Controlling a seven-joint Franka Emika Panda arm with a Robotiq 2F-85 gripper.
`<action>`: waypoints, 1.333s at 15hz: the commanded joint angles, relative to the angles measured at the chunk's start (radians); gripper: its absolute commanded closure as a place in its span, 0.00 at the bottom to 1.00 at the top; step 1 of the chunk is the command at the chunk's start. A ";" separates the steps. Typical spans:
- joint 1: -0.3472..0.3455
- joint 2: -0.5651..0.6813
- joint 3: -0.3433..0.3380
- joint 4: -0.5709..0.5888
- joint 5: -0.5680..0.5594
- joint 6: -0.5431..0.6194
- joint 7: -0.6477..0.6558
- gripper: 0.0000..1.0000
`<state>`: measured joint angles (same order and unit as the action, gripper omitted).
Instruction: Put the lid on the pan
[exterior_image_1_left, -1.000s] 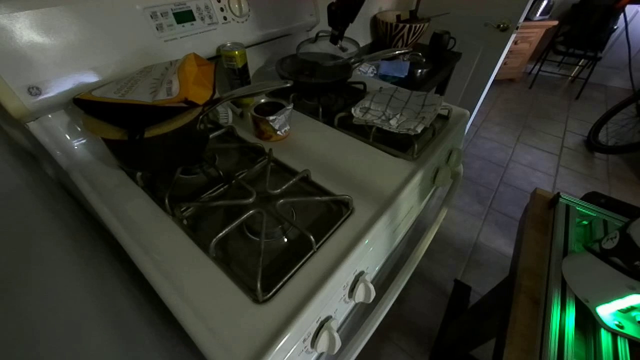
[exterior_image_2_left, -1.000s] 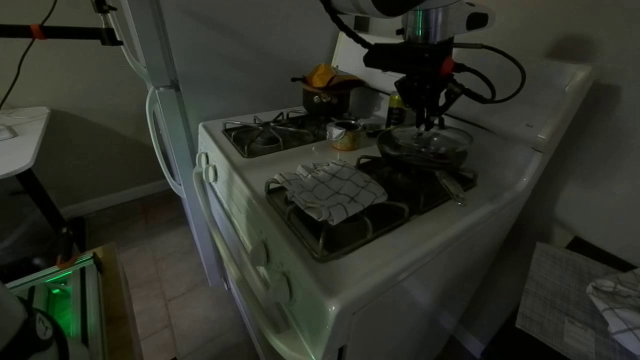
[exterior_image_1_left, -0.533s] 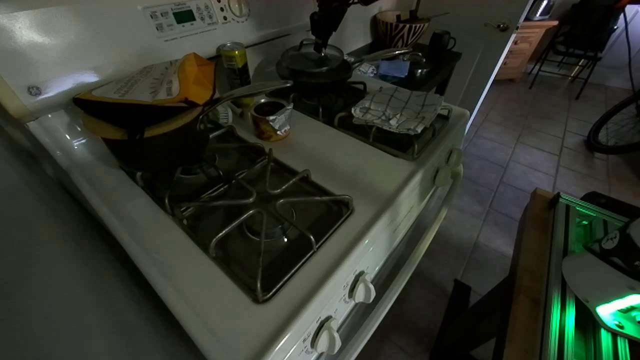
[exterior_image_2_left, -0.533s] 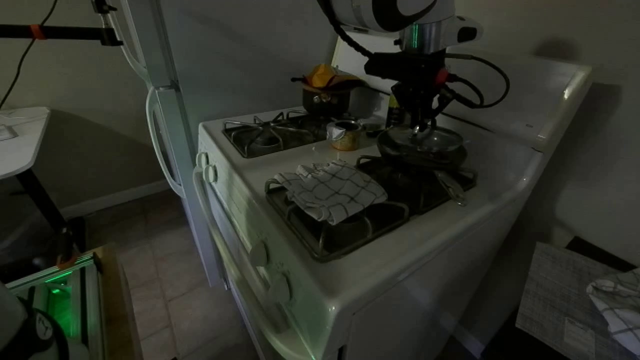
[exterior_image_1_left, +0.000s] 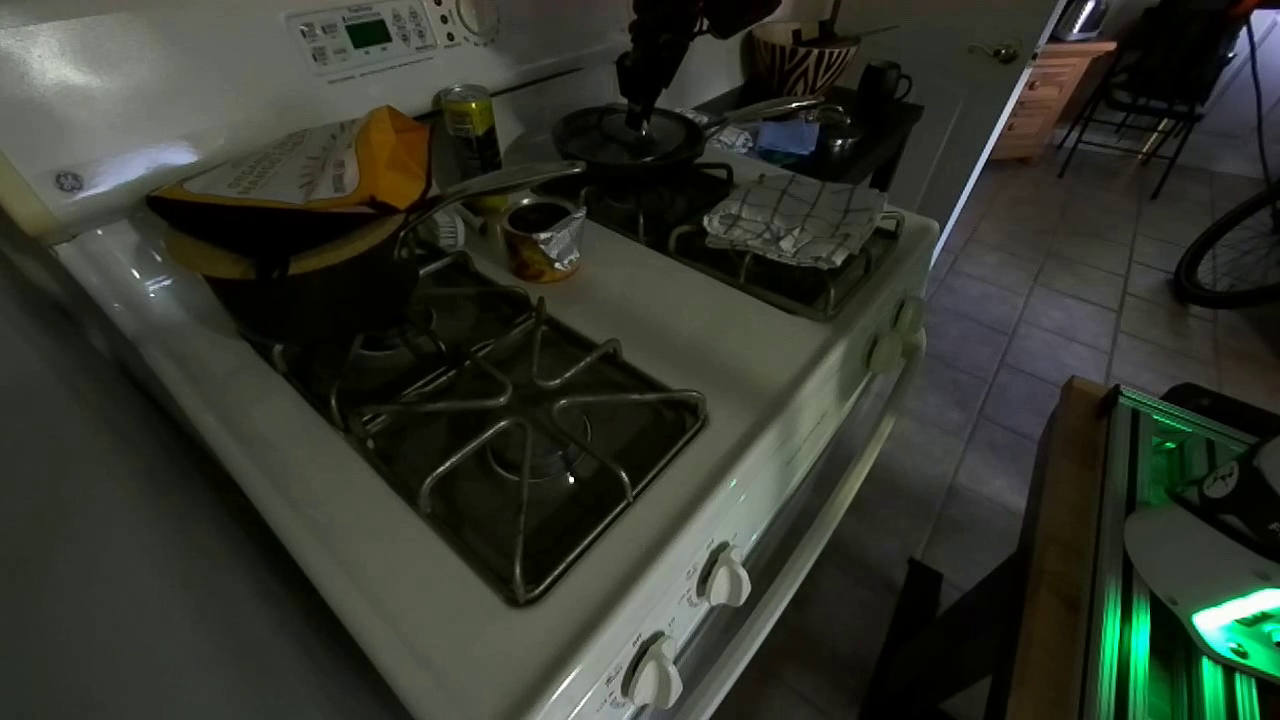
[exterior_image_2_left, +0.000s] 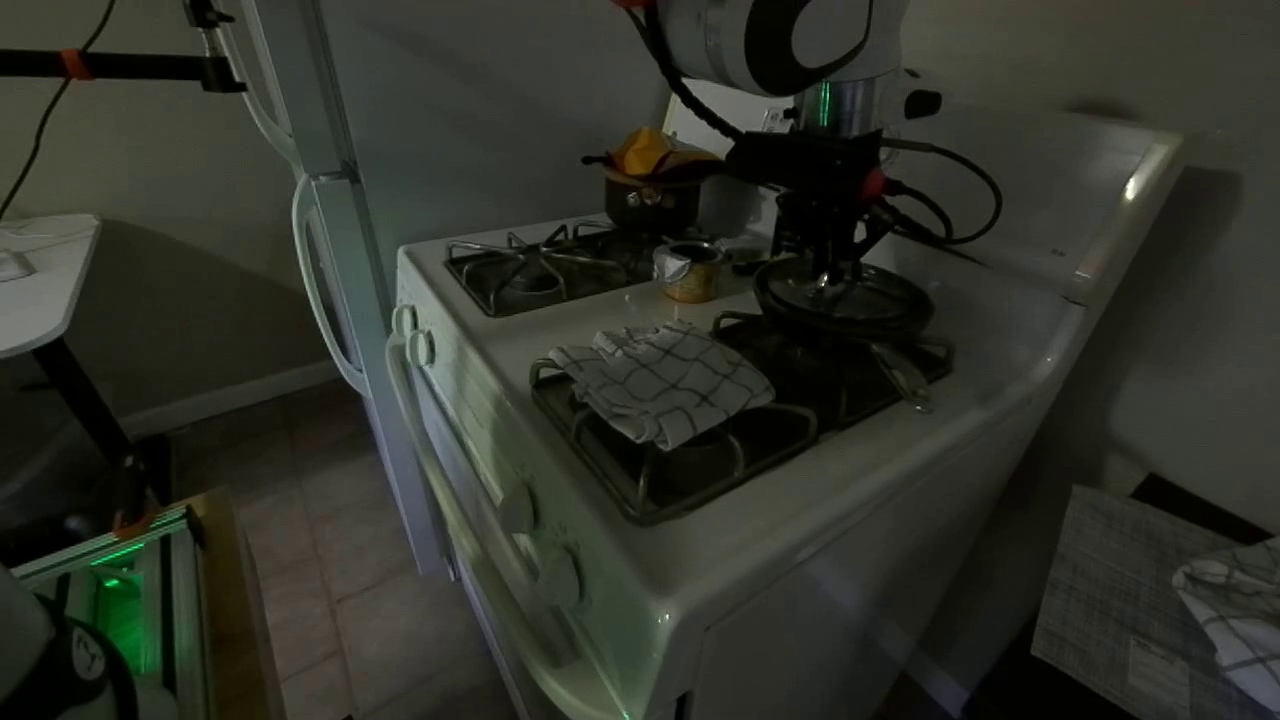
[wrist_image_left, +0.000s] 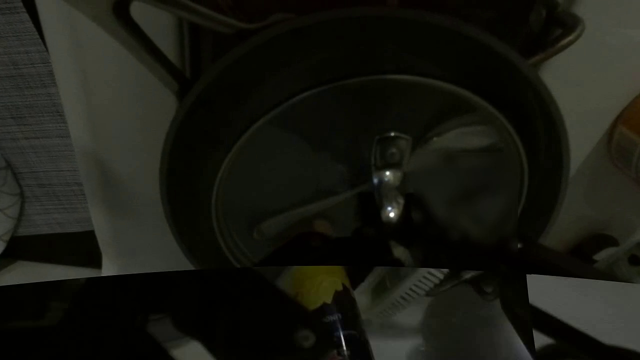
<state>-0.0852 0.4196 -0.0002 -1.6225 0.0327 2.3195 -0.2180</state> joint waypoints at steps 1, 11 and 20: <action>-0.008 0.013 0.007 0.008 0.016 0.024 -0.004 0.95; -0.014 -0.012 0.009 0.004 0.017 -0.012 -0.019 0.34; -0.013 -0.175 0.030 0.015 0.033 -0.030 -0.209 0.00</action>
